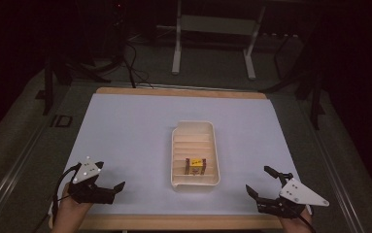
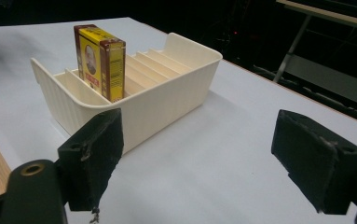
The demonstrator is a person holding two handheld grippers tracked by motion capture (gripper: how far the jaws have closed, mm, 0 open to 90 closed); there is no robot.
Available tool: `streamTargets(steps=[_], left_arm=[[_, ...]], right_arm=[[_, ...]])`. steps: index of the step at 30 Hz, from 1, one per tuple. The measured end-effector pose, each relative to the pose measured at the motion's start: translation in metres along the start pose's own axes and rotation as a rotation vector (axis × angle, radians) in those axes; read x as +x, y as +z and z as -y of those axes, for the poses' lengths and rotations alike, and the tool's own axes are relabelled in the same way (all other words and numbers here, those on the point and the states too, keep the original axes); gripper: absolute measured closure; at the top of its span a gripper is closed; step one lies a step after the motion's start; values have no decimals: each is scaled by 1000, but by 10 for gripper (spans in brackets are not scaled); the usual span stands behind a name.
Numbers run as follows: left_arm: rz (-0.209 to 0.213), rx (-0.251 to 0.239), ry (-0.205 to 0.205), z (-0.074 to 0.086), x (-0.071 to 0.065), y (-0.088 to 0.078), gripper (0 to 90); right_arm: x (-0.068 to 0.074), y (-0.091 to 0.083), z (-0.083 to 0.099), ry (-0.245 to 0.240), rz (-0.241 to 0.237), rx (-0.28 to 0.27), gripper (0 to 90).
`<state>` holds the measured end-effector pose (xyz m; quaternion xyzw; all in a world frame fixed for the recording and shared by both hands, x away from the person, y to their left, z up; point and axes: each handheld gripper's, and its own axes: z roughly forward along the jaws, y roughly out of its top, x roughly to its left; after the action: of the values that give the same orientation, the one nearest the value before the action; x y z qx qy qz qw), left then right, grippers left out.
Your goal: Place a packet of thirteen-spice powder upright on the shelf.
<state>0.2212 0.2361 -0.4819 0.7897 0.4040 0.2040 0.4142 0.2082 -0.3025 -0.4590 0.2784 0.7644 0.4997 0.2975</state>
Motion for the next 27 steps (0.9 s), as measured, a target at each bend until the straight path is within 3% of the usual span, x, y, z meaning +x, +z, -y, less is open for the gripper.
streamTargets(steps=[8, 9, 15, 20, 27], left_arm=[[17, 1, 22, 0, -2, 2, 1], [1, 12, 42, 0, -4, 3, 1], [12, -4, 27, 0, -3, 3, 1], [13, -2, 36, 0, -4, 4, 1], [6, 10, 46, 1, -5, 6, 1]], right_arm=[[-2, 0, 4, 19, 10, 16, 168], [-2, 1, 4, 21, 10, 18, 168], [-3, 2, 5, 18, 23, 23, 168], [-4, 0, 4, -25, 69, 18, 168], [-7, 0, 5, -4, 84, 20, 167]])
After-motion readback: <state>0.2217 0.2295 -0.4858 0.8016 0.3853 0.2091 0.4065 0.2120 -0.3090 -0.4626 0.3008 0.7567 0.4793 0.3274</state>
